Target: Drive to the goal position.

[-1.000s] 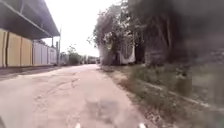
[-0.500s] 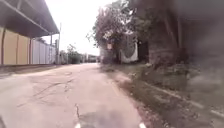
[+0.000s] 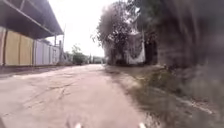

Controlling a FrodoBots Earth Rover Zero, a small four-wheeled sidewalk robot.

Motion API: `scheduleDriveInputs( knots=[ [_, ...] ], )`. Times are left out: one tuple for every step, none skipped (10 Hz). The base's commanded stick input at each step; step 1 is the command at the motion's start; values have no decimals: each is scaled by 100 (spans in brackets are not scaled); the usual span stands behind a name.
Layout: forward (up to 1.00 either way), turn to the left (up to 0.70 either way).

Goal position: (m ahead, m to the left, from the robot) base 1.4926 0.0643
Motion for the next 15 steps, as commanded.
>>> scheduleDriveInputs(
  knots=[
    [85,0],
    [85,0],
    [85,0],
    [85,0],
    [85,0],
    [85,1],
    [85,13],
    [85,24],
    [85,28],
    [85,0],
    [85,0],
    [85,0],
    [85,0],
    [85,0],
    [85,0]
  ],
)
